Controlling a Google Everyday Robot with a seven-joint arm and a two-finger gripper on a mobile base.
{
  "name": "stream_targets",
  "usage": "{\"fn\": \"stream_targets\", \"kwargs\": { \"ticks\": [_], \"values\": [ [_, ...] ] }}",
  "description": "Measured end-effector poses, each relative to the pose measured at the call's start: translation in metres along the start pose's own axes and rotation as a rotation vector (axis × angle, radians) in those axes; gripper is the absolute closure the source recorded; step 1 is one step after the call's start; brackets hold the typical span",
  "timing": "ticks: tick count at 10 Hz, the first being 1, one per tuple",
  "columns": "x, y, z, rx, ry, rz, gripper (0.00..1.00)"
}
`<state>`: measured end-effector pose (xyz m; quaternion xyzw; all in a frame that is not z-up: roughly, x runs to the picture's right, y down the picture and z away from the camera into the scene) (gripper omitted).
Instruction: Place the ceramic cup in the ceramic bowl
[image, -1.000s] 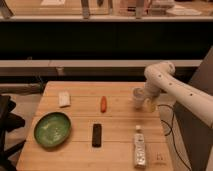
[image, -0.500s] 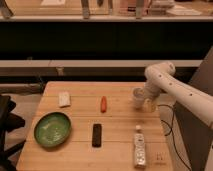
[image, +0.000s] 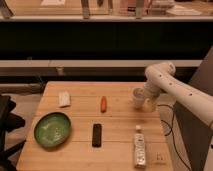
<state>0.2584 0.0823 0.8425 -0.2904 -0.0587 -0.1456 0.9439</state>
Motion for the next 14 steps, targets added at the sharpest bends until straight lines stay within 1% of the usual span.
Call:
{"fn": "stream_targets", "kwargs": {
  "ticks": [14],
  "values": [
    [0.0069, -0.0025, 0.0065, 0.002, 0.005, -0.06, 0.2]
  ]
}}
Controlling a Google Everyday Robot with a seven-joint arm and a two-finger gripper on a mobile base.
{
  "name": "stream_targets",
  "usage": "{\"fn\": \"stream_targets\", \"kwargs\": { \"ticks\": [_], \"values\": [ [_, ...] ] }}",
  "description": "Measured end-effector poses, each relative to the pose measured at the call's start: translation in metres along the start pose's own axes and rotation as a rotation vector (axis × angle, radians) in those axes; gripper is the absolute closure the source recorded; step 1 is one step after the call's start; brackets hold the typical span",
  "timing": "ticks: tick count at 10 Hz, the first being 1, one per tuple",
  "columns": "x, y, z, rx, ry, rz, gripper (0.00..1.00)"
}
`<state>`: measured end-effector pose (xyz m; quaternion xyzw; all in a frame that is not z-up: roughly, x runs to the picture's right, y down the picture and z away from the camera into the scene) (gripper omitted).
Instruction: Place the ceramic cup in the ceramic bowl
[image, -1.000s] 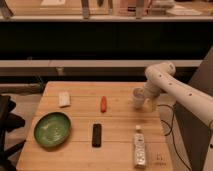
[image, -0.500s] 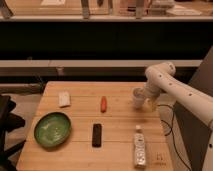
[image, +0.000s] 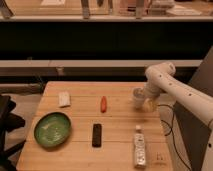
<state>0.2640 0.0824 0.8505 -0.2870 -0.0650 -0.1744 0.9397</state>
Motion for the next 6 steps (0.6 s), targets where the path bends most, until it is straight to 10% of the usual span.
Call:
{"fn": "stream_targets", "kwargs": {
  "ticks": [6],
  "values": [
    [0.0027, -0.0008, 0.0022, 0.001, 0.003, -0.026, 0.2]
  ]
}}
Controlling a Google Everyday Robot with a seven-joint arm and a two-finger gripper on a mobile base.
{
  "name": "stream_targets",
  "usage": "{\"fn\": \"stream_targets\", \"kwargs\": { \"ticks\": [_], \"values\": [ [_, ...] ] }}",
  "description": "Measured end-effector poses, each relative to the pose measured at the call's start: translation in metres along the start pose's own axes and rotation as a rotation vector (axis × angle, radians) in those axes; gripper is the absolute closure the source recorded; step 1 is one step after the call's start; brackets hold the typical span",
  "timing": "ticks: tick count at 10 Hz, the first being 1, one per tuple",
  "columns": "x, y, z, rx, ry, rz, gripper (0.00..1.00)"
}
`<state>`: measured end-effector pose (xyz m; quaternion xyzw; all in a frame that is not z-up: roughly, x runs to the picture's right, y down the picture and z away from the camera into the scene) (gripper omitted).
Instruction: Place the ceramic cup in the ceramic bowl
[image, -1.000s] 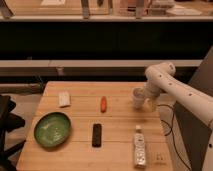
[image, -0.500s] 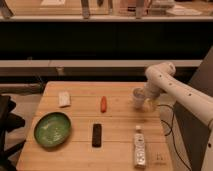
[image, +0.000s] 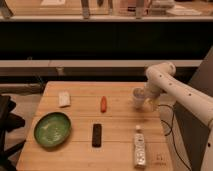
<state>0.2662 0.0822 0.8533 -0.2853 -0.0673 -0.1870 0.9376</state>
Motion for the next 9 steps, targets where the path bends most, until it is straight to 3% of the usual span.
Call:
{"fn": "stream_targets", "kwargs": {
  "ticks": [9],
  "values": [
    [0.0051, -0.0004, 0.0031, 0.001, 0.006, -0.035, 0.2]
  ]
}}
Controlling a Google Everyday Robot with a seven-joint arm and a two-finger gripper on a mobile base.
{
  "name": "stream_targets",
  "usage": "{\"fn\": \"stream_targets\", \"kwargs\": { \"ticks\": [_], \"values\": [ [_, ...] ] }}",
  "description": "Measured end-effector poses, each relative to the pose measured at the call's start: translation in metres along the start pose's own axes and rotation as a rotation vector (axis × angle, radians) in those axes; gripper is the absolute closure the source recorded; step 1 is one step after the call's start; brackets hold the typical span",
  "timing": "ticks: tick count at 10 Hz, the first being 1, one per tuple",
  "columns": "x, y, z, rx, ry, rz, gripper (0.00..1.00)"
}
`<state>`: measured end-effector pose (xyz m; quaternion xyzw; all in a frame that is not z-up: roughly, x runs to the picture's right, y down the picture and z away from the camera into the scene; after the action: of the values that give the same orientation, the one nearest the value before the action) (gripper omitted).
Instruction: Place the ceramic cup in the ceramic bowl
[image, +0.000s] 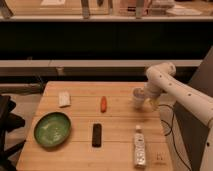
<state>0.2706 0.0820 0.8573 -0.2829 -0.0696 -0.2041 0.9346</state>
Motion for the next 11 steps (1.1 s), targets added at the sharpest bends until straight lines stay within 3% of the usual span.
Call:
{"fn": "stream_targets", "kwargs": {
  "ticks": [11],
  "values": [
    [0.0058, -0.0004, 0.0044, 0.0, 0.007, -0.045, 0.2]
  ]
}}
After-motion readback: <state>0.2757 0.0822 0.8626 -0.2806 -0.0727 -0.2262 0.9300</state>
